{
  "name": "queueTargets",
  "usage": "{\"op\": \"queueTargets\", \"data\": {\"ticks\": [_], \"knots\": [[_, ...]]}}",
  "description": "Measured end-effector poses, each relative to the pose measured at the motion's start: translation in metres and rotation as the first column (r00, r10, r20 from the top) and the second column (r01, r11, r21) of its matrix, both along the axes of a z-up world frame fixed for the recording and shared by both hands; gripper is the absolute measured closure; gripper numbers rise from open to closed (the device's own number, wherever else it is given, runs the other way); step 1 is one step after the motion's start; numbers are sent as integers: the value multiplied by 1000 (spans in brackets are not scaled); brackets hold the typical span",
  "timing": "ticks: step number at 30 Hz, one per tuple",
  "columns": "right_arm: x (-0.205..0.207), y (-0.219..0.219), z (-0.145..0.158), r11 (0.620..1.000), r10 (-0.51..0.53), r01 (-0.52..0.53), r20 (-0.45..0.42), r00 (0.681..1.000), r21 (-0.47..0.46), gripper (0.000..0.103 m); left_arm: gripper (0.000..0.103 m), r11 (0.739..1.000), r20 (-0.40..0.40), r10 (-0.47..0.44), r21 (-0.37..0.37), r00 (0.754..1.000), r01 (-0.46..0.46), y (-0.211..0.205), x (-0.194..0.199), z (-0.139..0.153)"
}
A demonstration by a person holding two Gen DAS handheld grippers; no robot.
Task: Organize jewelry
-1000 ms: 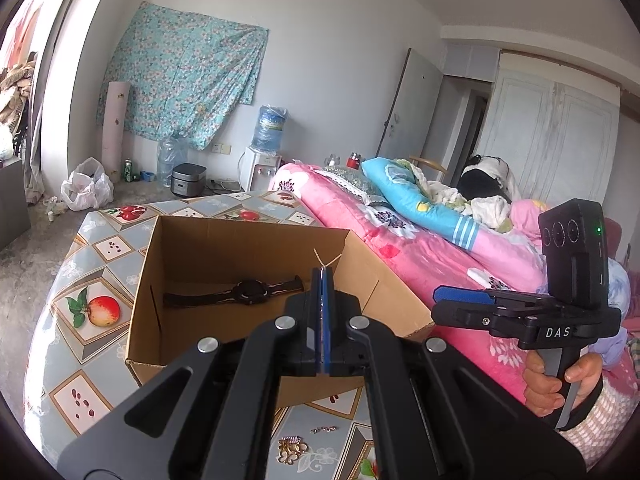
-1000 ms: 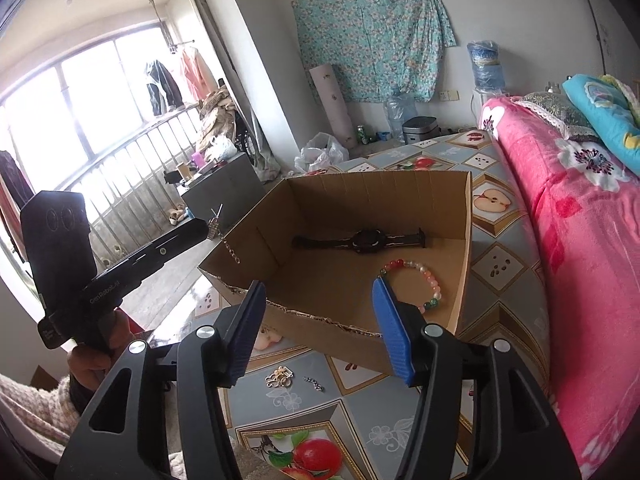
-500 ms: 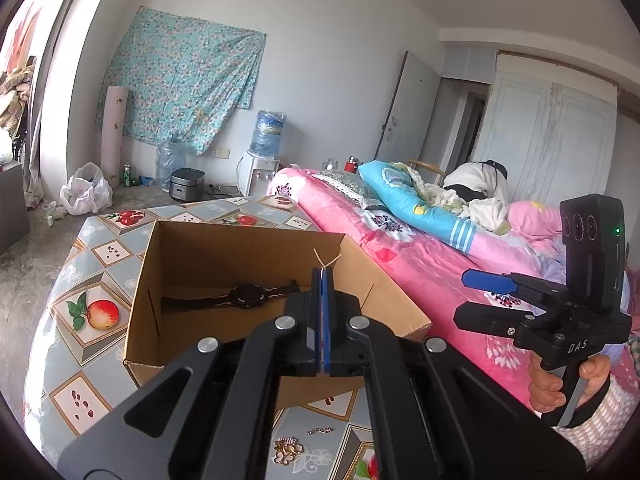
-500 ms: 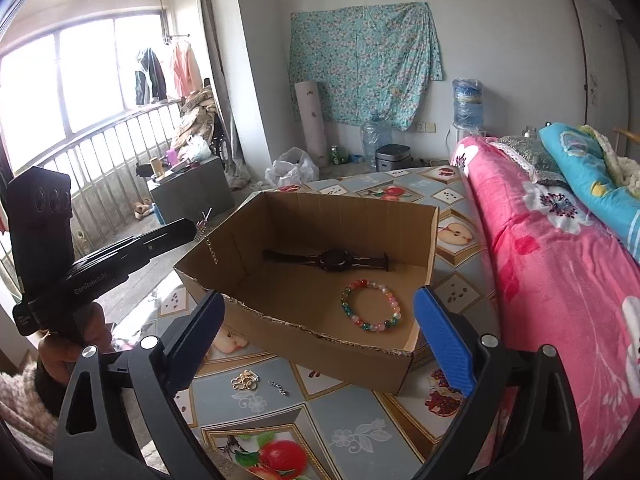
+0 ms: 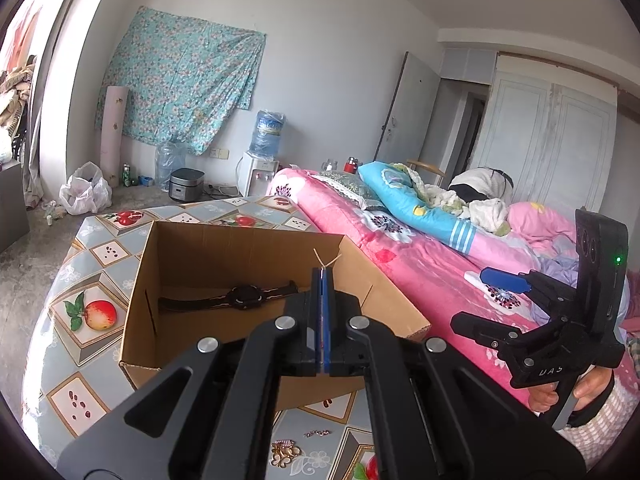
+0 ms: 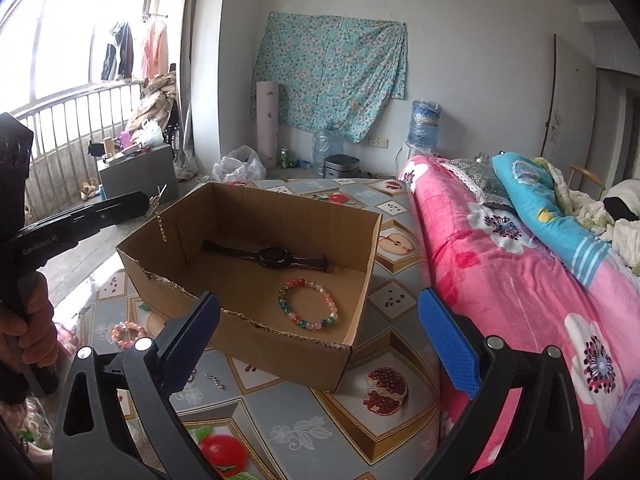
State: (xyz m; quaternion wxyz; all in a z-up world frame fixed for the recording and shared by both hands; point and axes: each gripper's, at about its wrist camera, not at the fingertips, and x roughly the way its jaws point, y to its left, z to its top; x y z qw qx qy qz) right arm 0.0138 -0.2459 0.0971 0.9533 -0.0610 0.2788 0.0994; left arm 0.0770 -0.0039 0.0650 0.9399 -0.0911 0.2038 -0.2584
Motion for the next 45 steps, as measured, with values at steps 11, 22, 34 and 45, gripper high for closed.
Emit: {"op": "queueTargets", "data": {"ticks": [11,22,34,45], "knots": [[-12,17,-21,997,65,-66,-19,998,-51,6,103,1000,-8,-2,-3,1000,2,-1,4,0],[-17,13,-44,991,86,-71,-131,988,116,7,103,1000,-7,-7,-23,1000,7,3,9,0],[-8,5,-70,956,159,-88,-239,958,281,19,103,1000,-12,-2,-18,1000,1,-1,10,0],[-2,13,-78,956,189,-101,-315,930,275,44,103,1000,-7,-12,-18,1000,12,-3,10,2]]}}
